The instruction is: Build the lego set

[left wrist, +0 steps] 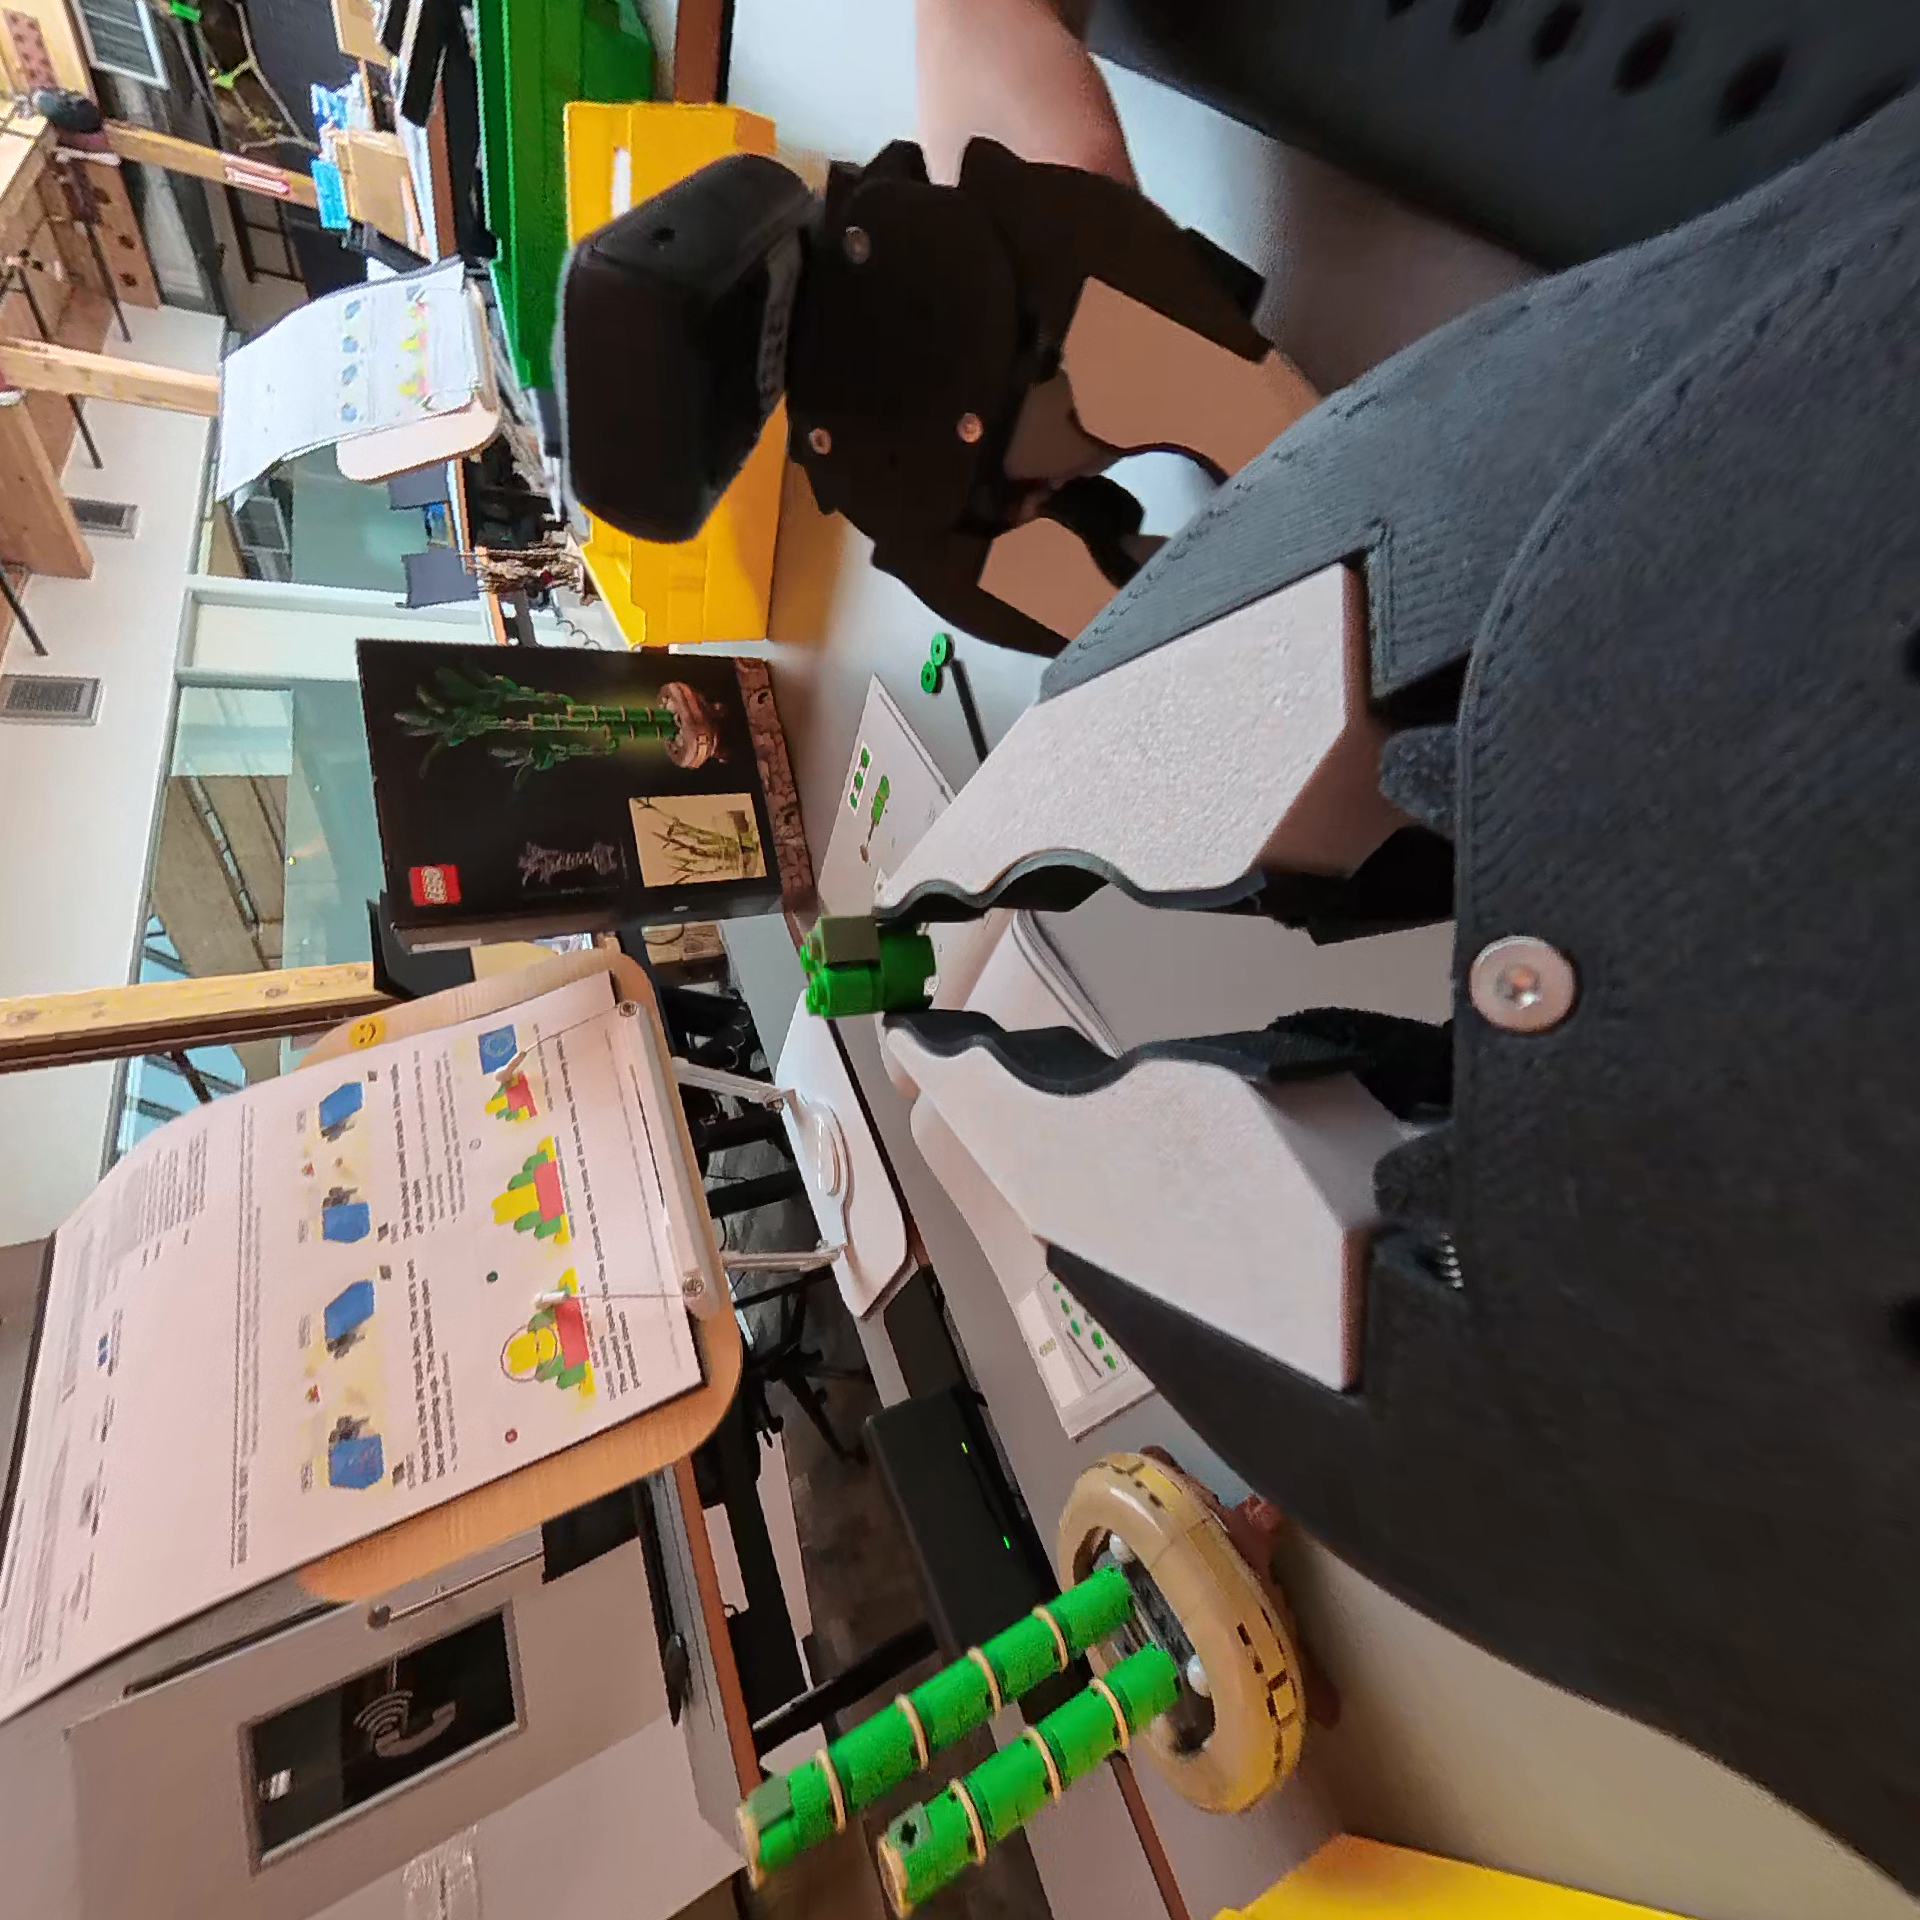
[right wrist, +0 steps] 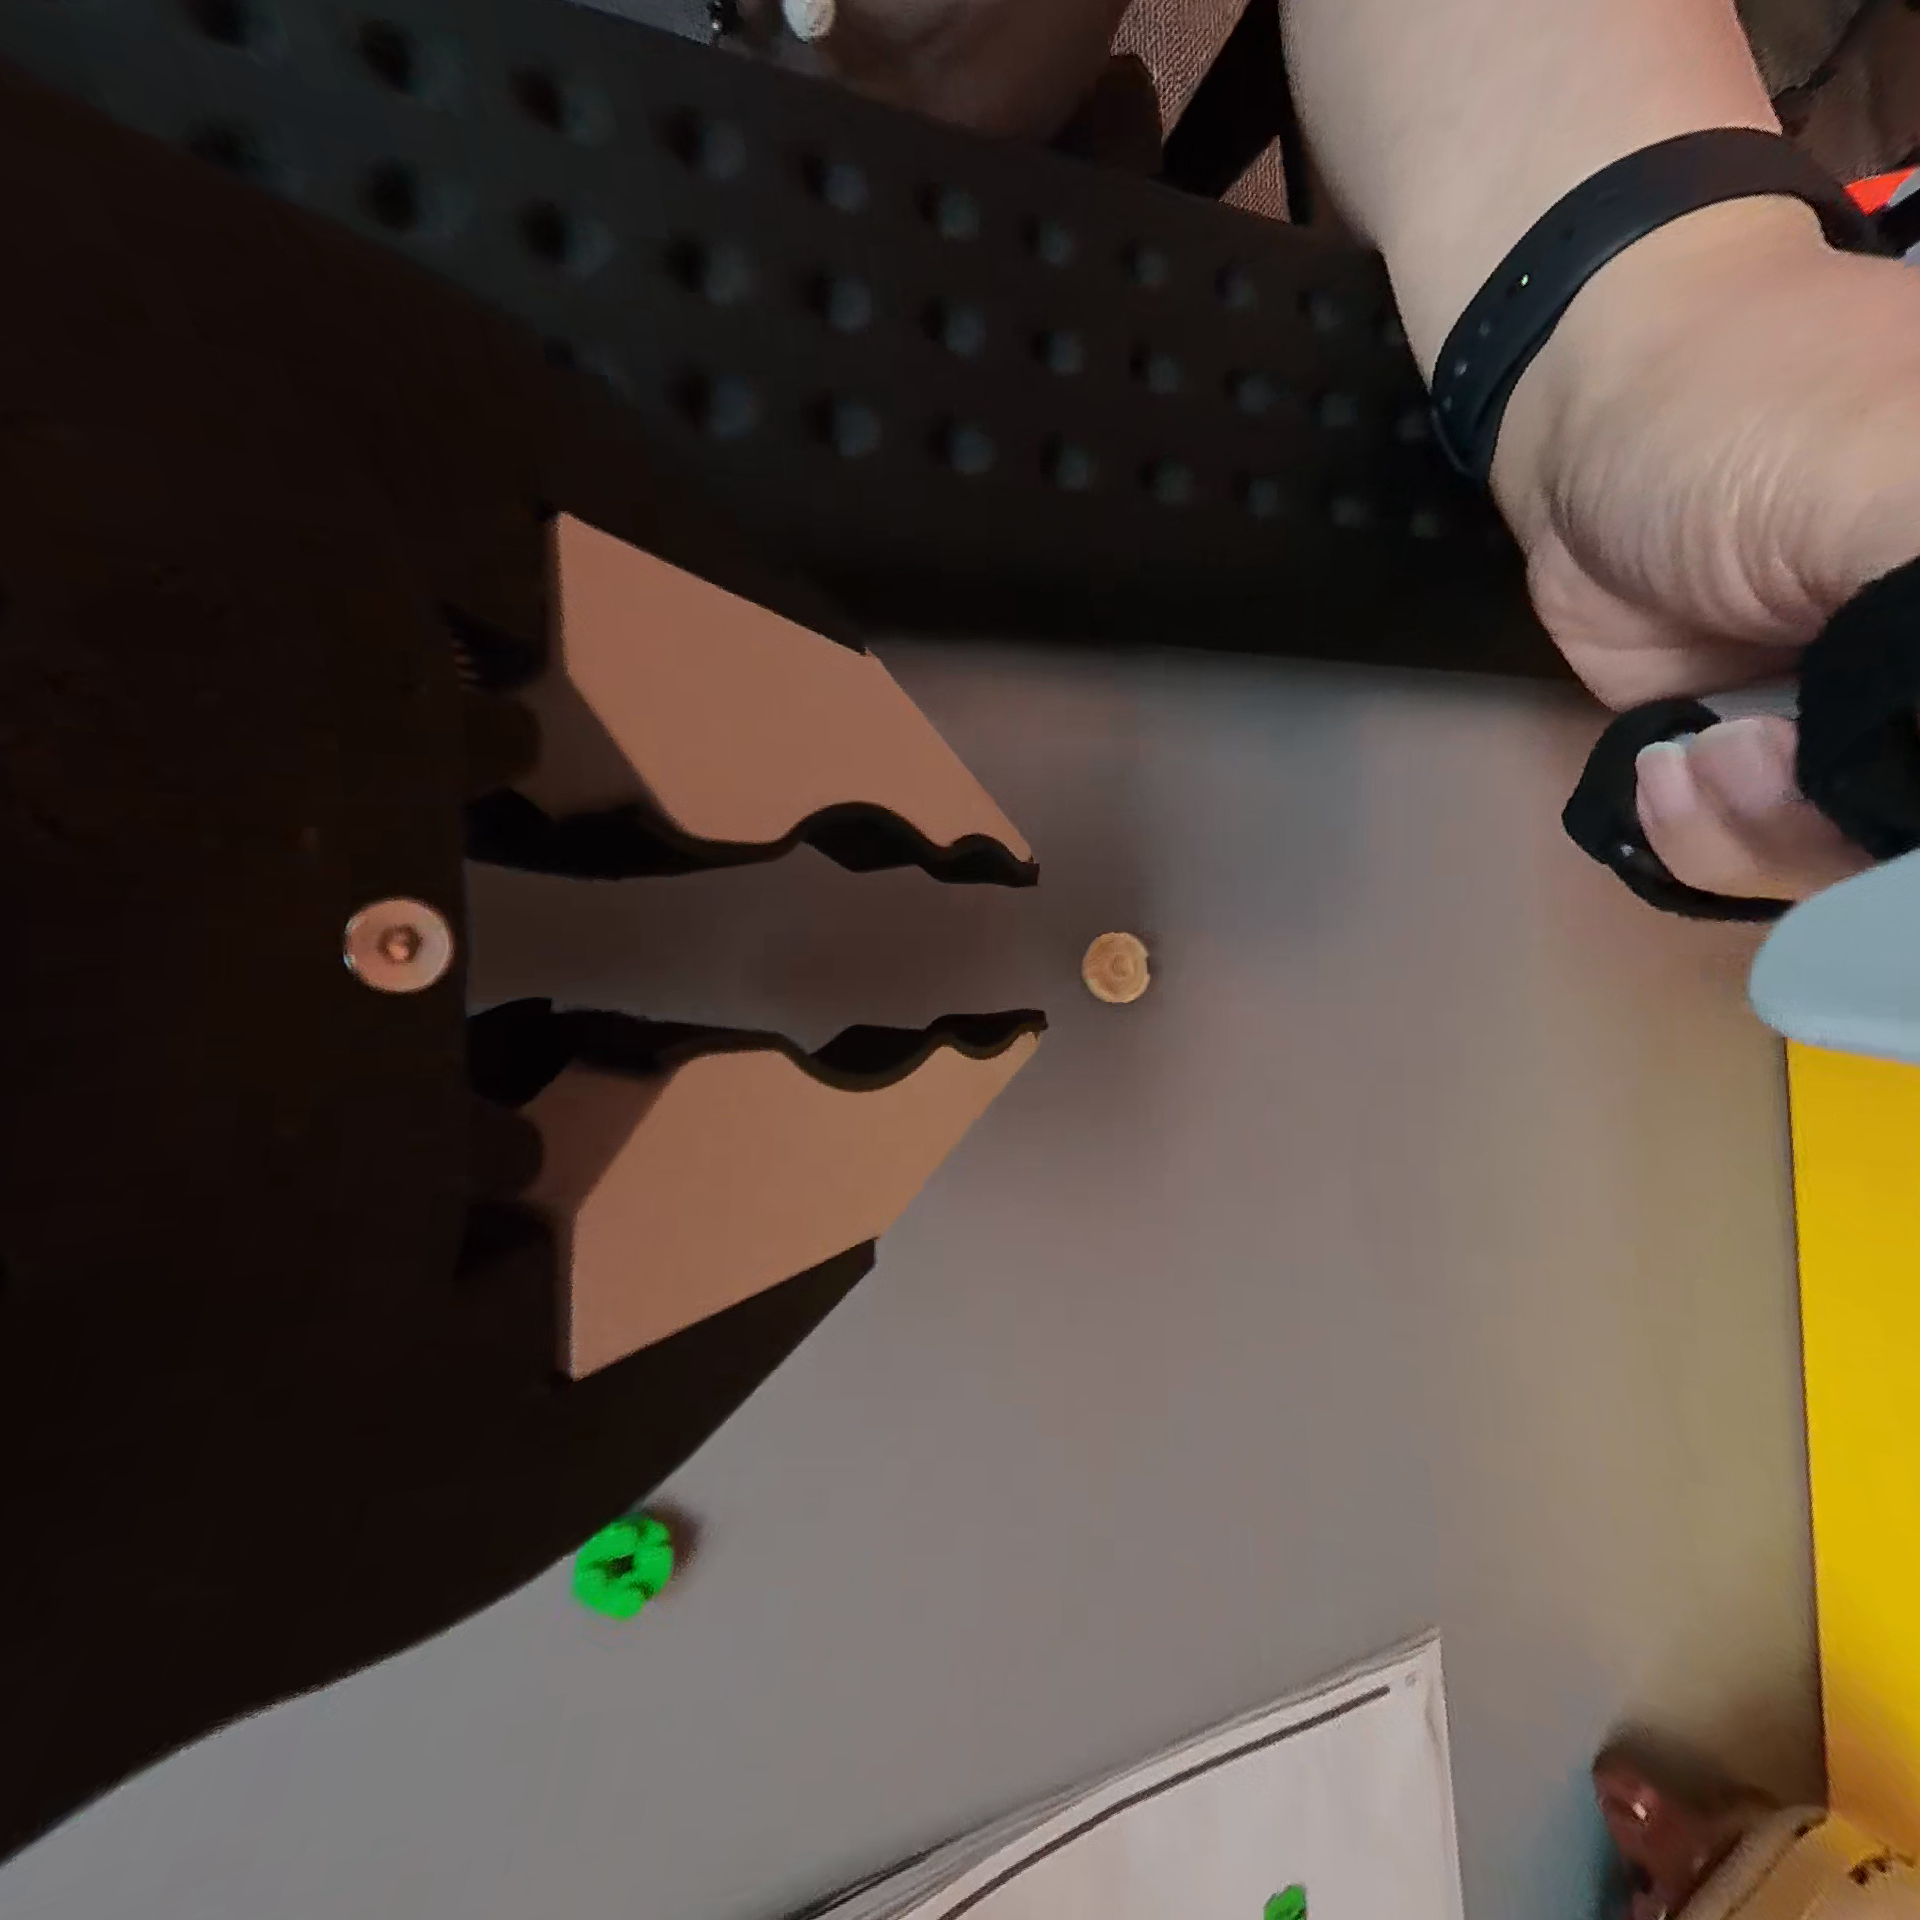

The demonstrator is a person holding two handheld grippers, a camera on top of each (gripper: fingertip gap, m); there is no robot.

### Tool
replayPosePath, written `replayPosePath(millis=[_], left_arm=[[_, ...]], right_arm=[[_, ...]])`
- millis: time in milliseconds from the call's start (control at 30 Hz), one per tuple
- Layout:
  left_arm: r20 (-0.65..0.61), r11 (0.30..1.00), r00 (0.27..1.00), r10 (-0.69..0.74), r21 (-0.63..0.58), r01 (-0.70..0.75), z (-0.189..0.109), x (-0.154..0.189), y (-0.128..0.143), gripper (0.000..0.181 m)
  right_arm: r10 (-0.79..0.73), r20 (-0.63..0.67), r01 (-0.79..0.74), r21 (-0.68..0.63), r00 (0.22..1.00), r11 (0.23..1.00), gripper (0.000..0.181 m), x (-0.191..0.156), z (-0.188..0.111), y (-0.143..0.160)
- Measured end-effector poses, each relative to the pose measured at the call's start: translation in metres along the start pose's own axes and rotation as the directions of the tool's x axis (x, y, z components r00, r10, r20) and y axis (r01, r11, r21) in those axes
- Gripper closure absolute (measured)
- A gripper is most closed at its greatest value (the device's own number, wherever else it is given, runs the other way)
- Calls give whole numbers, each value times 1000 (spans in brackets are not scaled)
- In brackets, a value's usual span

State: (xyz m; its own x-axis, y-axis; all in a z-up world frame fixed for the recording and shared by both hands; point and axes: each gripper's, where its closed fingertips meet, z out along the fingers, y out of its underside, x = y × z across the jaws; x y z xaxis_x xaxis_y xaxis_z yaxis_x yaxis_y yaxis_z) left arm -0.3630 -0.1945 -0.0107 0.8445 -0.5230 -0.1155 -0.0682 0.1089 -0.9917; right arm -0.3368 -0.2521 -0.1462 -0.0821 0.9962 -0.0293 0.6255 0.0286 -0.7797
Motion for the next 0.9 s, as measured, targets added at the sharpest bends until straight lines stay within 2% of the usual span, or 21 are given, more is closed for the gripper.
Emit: replayPosePath(millis=[133,333,433,467,533,600,633,700,767,900], left_arm=[[4,999,999,-34,13,33,-2,-5,-1,167],[-8,1000,1000,-14,-11,14,0,-1,2,166],[-12,1000,1000,-11,-12,11,1,0,3,167],[-12,1000,1000,-12,-11,12,0,0,2,167],[-11,1000,1000,-17,-7,17,0,-1,2,167],[-10,1000,1000,-22,-4,22,0,-2,2,167],[-9,1000,1000,-23,-5,23,-1,-2,2,167],[-11,1000,1000,-27,-5,27,-1,-2,2,166],[-20,1000,999,-30,-6,30,-1,-1,2,167],[-30,1000,999,-15,-4,15,0,3,0,167]], right_arm=[[-1,12,1,-13,1000,1000,157,1,16,-4],[77,33,-75,-56,997,996,155,4,29,0],[99,58,-97,-34,993,995,157,3,31,-3],[93,59,-91,-39,994,995,169,3,31,-2],[71,54,-69,-45,996,997,171,3,30,-1],[47,14,-46,-52,999,998,173,7,24,1],[24,-11,-25,-56,1000,998,181,10,17,2],[-35,-94,32,-39,995,999,181,17,-3,2],[-85,-123,84,-15,989,996,181,17,-23,5],[-28,-149,21,-43,988,999,181,21,-42,24]])
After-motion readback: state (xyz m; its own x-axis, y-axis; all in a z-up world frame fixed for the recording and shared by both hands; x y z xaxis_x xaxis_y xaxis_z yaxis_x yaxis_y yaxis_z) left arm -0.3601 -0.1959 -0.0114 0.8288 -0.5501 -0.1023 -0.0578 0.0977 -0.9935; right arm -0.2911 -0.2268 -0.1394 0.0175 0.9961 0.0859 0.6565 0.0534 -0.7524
